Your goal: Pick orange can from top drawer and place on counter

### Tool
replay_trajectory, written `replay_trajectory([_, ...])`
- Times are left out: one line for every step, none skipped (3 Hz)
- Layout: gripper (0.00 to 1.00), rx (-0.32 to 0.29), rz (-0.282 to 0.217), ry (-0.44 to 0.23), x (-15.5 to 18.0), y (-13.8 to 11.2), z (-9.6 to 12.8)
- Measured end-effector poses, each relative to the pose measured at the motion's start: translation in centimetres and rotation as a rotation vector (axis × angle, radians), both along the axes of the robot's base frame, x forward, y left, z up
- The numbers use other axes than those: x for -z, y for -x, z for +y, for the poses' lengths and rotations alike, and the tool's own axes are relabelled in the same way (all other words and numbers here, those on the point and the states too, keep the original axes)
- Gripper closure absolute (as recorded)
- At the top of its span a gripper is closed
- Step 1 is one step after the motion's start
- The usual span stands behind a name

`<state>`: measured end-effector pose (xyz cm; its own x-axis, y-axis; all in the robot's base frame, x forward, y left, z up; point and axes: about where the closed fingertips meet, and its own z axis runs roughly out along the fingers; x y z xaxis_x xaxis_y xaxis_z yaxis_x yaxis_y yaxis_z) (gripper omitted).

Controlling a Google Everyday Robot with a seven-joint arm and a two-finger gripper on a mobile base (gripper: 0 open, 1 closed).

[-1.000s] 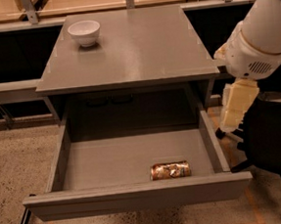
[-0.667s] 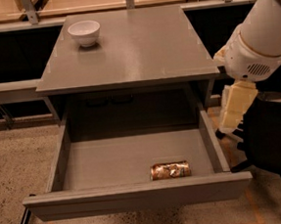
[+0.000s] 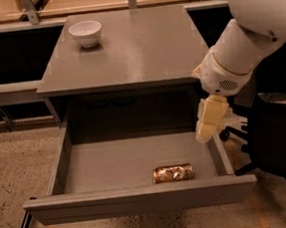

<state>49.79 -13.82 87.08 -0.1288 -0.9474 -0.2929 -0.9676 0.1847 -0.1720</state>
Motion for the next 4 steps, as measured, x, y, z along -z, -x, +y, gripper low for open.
replay_trajectory([0.0, -0.04, 0.031, -0.035, 2.7, -1.6, 2.4])
replay_trajectory([0.0, -0.078, 0.057, -0.063, 5.1, -3.1, 4.5])
replay_trajectory([0.0, -0.08, 0.063, -0.064, 5.4, -3.2, 4.5])
replay_trajectory([0.0, -0.077, 0.088, -0.043, 7.2, -2.9, 4.4])
